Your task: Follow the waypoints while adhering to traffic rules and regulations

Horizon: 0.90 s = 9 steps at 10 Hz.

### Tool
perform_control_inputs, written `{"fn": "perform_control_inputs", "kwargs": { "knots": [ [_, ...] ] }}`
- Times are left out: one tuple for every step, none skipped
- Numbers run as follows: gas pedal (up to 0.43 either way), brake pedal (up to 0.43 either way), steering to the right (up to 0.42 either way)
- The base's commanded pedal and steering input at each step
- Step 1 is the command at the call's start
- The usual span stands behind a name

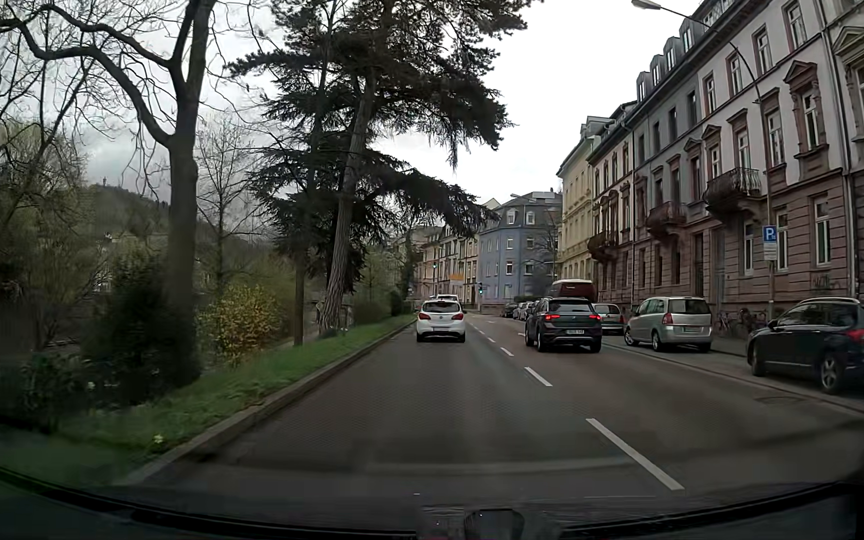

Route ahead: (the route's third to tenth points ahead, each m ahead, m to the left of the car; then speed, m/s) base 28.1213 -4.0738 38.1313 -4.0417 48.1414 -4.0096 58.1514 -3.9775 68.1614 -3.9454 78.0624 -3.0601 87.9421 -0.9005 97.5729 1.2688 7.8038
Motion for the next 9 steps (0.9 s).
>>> {"fn": "perform_control_inputs", "kwargs": {
  "knots": [
    [0.118,0.000,0.004],
    [0.118,0.000,0.004],
    [0.118,0.000,0.003],
    [0.118,0.000,0.004],
    [0.118,0.000,0.003],
    [0.118,0.000,0.003],
    [0.118,0.000,0.003],
    [0.118,0.000,0.003],
    [0.118,0.000,0.004]
  ]
}}
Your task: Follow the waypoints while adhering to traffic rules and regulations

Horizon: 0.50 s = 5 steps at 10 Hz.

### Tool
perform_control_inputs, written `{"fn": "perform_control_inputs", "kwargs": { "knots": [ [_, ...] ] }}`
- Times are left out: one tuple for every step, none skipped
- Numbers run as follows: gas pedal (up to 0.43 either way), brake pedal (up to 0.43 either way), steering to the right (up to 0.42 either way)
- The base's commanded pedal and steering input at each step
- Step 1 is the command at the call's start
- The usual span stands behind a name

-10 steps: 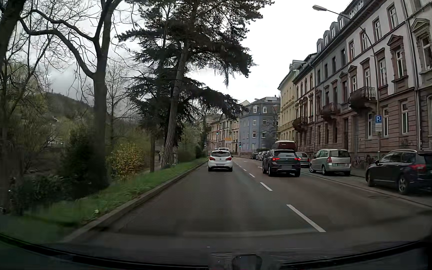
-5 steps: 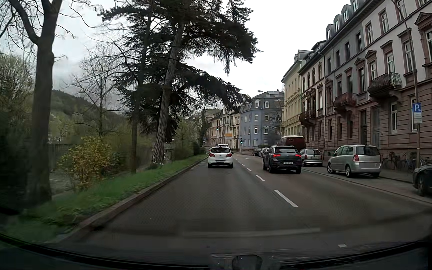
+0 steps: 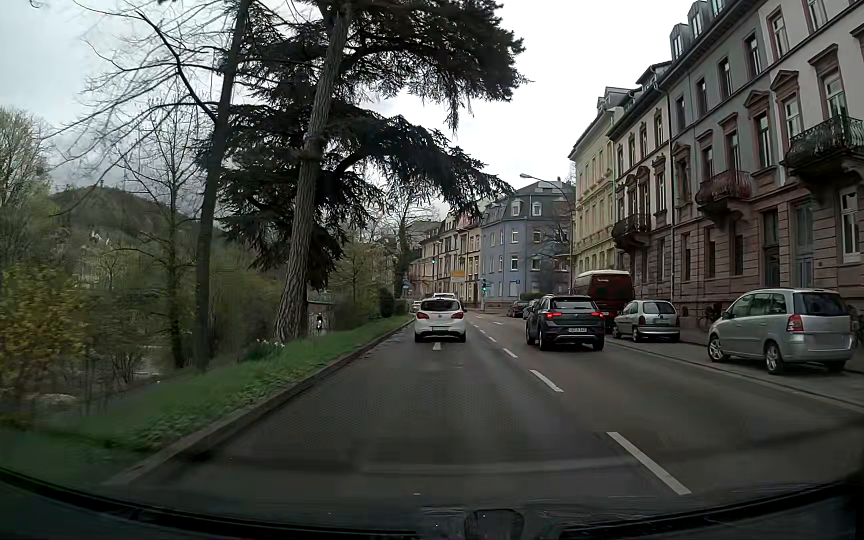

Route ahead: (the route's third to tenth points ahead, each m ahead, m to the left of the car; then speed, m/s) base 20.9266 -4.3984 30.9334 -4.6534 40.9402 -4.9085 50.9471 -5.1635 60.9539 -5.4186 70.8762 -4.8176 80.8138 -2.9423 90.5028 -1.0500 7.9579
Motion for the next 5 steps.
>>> {"fn": "perform_control_inputs", "kwargs": {
  "knots": [
    [0.118,0.000,0.003],
    [0.118,0.000,0.003],
    [0.118,0.000,0.003],
    [0.118,0.000,0.003],
    [0.118,0.000,0.003]
  ]
}}
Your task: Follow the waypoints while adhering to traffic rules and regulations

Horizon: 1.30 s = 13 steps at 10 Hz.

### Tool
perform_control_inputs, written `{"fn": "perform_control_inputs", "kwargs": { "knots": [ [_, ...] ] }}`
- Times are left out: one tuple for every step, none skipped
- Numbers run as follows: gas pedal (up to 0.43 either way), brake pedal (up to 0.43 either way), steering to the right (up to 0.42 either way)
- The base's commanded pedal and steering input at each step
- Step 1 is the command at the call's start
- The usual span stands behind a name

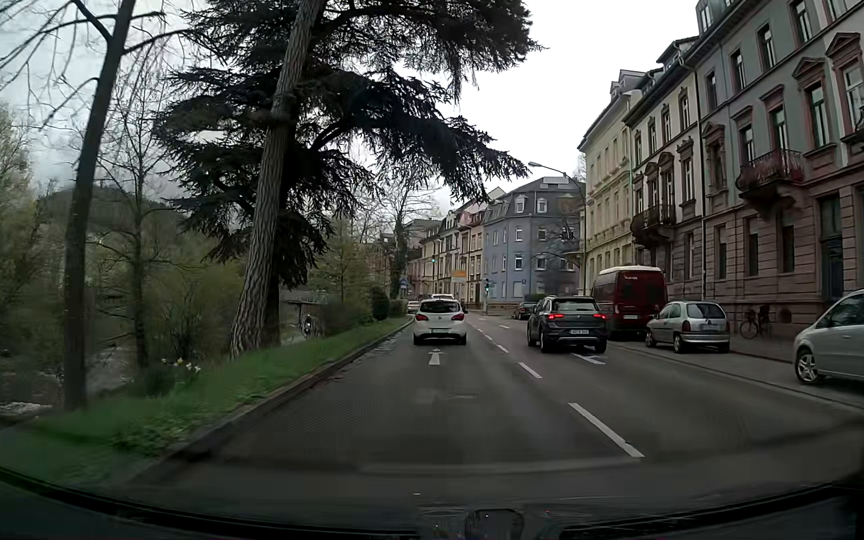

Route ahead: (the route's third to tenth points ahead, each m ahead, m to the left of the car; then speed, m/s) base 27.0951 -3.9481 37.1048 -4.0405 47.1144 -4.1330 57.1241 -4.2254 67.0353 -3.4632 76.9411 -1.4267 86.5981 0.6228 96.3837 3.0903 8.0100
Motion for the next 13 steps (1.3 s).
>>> {"fn": "perform_control_inputs", "kwargs": {
  "knots": [
    [0.110,0.000,0.003],
    [0.110,0.000,0.003],
    [0.110,0.000,0.003],
    [0.110,0.000,0.003],
    [0.110,0.000,0.003],
    [0.110,0.000,0.003],
    [0.110,0.000,0.003],
    [0.110,0.000,0.003],
    [0.110,0.000,0.003],
    [0.110,0.000,0.003],
    [0.110,0.000,0.003],
    [0.098,0.000,0.003],
    [0.098,0.000,0.003]
  ]
}}
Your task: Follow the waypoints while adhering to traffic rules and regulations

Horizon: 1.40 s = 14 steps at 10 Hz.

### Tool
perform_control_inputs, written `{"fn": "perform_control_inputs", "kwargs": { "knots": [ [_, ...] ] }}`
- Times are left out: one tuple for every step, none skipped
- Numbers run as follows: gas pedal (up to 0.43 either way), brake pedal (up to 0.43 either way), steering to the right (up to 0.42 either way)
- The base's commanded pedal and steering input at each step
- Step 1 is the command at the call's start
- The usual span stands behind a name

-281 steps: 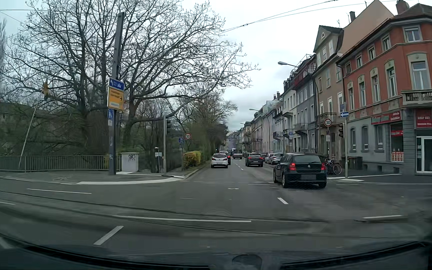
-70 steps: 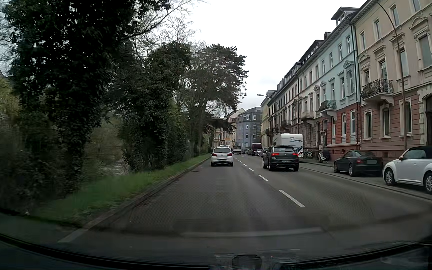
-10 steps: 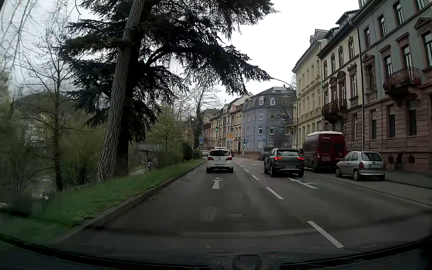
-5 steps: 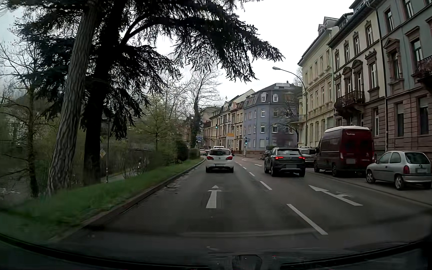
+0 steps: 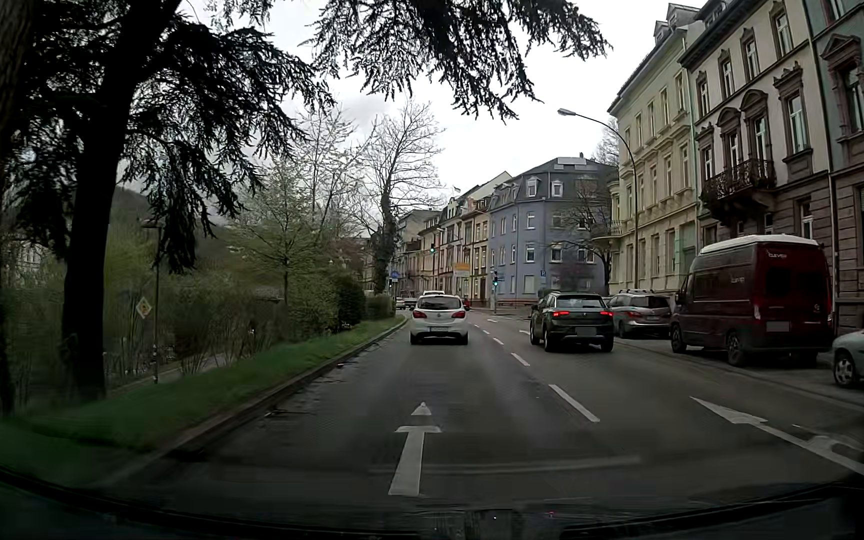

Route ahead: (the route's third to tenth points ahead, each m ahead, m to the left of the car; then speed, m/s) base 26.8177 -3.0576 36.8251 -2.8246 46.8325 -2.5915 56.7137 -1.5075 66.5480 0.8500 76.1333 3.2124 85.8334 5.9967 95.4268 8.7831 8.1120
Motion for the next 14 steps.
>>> {"fn": "perform_control_inputs", "kwargs": {
  "knots": [
    [0.098,0.000,0.003],
    [0.098,0.000,0.003],
    [0.098,0.000,0.003],
    [0.098,0.000,0.002],
    [0.098,0.000,0.002],
    [0.098,0.000,0.002],
    [0.098,0.000,0.002],
    [0.098,0.000,0.002],
    [0.098,0.000,0.001],
    [0.098,0.000,0.001],
    [0.087,0.000,0.001],
    [0.087,0.000,0.000],
    [0.067,0.000,0.000],
    [0.047,0.000,0.000]
  ]
}}
